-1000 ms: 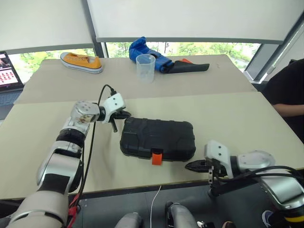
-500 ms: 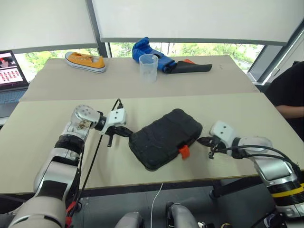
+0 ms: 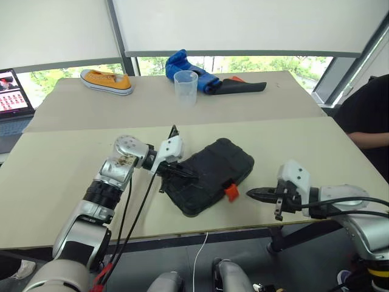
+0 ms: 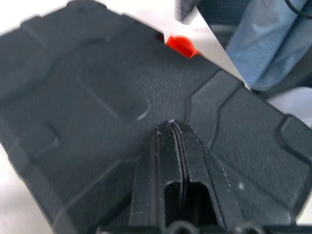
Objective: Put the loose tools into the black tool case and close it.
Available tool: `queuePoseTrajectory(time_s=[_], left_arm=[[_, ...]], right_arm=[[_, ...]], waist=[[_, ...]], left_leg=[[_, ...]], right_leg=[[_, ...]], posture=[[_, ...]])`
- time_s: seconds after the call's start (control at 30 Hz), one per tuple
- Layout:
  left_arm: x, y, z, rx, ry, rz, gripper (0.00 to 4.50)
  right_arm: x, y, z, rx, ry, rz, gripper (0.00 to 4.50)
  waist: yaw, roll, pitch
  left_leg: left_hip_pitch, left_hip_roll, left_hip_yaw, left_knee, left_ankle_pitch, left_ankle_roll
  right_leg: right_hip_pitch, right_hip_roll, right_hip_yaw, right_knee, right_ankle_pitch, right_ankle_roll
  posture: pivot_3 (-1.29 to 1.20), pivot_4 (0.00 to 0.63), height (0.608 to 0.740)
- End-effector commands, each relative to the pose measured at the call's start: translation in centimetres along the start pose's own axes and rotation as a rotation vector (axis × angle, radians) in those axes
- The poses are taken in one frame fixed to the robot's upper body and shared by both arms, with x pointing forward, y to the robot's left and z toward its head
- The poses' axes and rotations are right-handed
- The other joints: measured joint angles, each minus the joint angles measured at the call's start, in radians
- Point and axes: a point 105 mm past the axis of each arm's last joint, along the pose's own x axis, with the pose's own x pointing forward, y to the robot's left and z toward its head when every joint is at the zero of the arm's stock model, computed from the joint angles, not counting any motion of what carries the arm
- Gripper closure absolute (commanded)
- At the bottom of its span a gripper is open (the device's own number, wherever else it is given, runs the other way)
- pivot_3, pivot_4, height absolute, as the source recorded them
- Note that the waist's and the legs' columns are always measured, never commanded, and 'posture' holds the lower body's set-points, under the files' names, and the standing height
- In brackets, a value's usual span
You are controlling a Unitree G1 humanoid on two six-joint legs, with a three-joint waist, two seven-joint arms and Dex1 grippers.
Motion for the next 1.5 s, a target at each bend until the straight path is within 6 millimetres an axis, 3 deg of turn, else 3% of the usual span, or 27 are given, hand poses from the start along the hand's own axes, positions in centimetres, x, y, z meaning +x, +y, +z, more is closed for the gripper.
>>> queuePoseTrajectory(time_s=[0.03, 0.13, 0.2, 0.53, 0.73, 0.87, 1.27, 1.37, 1.4, 1.43, 1.5], left_arm=[[0.7, -0.9, -1.6, 0.005, 0.066, -0.032, 4.45], [0.7, -0.8, -1.5, 0.012, 0.066, -0.030, 4.45], [0.7, -0.7, -1.3, 0.016, 0.063, -0.026, 4.45], [0.5, -0.4, -0.7, 0.029, 0.050, -0.006, 4.45], [1.0, -0.5, -1.4, 0.112, 0.104, -0.003, 4.45], [1.8, -0.6, -3.3, 0.233, 0.206, -0.017, 4.45], [1.9, -0.3, -4.2, 0.240, 0.213, 0.002, 4.45], [0.1, 0.3, -4.0, 0.127, 0.183, 0.063, 4.45], [-0.9, 0.4, -3.7, 0.059, 0.149, 0.086, 4.50], [-1.8, 0.4, -3.3, -0.002, 0.112, 0.103, 3.96], [-3.9, 0.1, -2.8, -0.094, 0.066, 0.133, 3.42]], right_arm=[[1.2, -0.1, -0.1, -0.008, -0.005, -0.020, 4.50], [2.2, -0.9, -0.7, -0.004, 0.013, -0.045, 4.50], [3.0, -1.2, -0.9, 0.002, 0.018, -0.047, 4.50], [5.3, -1.9, -1.5, 0.009, 0.018, -0.067, 4.50], [4.4, -1.2, 1.4, -0.006, -0.116, -0.078, 4.50], [3.4, -1.3, 4.1, 0.007, -0.215, -0.090, 4.50], [4.2, -1.9, 3.4, 0.016, -0.181, -0.114, 4.50], [1.9, -2.2, 3.5, 0.048, -0.181, -0.114, 4.50], [1.0, -1.8, 3.5, 0.052, -0.179, -0.083, 3.92], [0.1, -1.5, 3.6, 0.047, -0.173, -0.055, 3.73], [-1.4, -1.2, 3.4, 0.032, -0.150, -0.021, 3.02]], waist=[[0.000, 0.000, 0.000], [-0.001, 0.000, 0.000], [0.000, 0.000, 0.000], [-0.001, 0.000, 0.000], [-0.003, 0.000, 0.000], [-0.007, 0.000, 0.000], [-0.008, 0.002, -0.003], [-0.005, 0.003, -0.003], [-0.005, 0.003, -0.003], [-0.006, 0.003, -0.003], [-0.016, 0.003, -0.003]], left_leg=[[0.004, 0.001, 0.000, -0.001, 0.000, 0.000], [0.011, 0.001, 0.000, -0.005, -0.001, 0.002], [0.012, 0.001, 0.000, -0.005, -0.001, 0.002], [0.011, 0.000, 0.000, -0.008, -0.001, 0.001], [0.011, 0.001, 0.000, -0.009, -0.001, 0.001], [0.011, 0.001, 0.000, -0.009, 0.000, 0.000], [0.024, 0.001, -0.001, -0.017, -0.001, 0.001], [0.025, 0.001, 0.000, -0.017, -0.001, 0.001], [0.024, 0.001, 0.000, -0.017, -0.001, 0.001], [0.024, 0.001, 0.000, -0.017, -0.001, 0.002], [0.024, 0.001, 0.000, -0.017, -0.001, 0.001]], right_leg=[[0.005, 0.001, 0.000, -0.002, 0.000, 0.000], [0.011, 0.001, -0.001, -0.006, -0.005, 0.008], [0.011, 0.001, -0.001, -0.005, -0.001, 0.002], [0.010, 0.002, -0.001, -0.009, 0.000, 0.001], [0.009, 0.002, -0.001, -0.010, 0.000, 0.001], [0.009, 0.002, -0.001, -0.010, 0.000, 0.001], [0.022, 0.002, -0.001, -0.013, -0.004, 0.006], [0.021, 0.002, -0.002, -0.013, -0.002, 0.003], [0.021, 0.002, -0.002, -0.013, -0.002, 0.003], [0.021, 0.002, -0.002, -0.013, -0.002, 0.003], [0.020, 0.003, -0.002, -0.013, -0.002, 0.003]], posture=[[0.00, 0.150, 0.724], [0.00, 0.150, 0.724], [0.00, 0.150, 0.724], [0.00, 0.150, 0.724], [0.00, 0.150, 0.724], [0.00, 0.150, 0.724], [0.00, 0.150, 0.724], [0.00, 0.150, 0.724], [0.00, 0.150, 0.724], [0.00, 0.150, 0.724], [0.00, 0.150, 0.724]])
